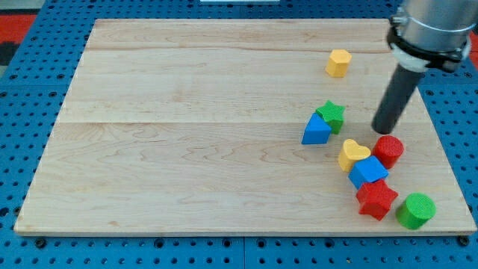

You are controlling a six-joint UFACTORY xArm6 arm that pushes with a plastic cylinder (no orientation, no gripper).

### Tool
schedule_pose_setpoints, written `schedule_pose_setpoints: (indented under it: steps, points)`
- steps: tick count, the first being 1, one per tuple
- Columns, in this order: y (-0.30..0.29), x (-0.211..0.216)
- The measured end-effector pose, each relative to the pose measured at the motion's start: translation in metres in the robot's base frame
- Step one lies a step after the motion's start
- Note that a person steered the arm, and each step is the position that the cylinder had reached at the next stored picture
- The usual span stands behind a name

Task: Push the green star to the right of the blue triangle

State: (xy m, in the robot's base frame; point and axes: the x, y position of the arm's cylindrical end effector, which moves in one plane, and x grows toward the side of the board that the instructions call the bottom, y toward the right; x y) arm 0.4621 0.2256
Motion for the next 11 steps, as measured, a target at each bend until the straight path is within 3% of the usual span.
schedule_pose_setpoints:
  steps: [1,2,3,4,6,8,10,11]
  points:
    - [-0.003,0.034]
    - [0.004,0.034]
    - [0.046,-0.017]
    - [0.02,-0.071]
    - [-0.116,-0.071]
    - [-0.105,-0.025]
    - [-0.09,-0.022]
    - [-0.141,-0.051]
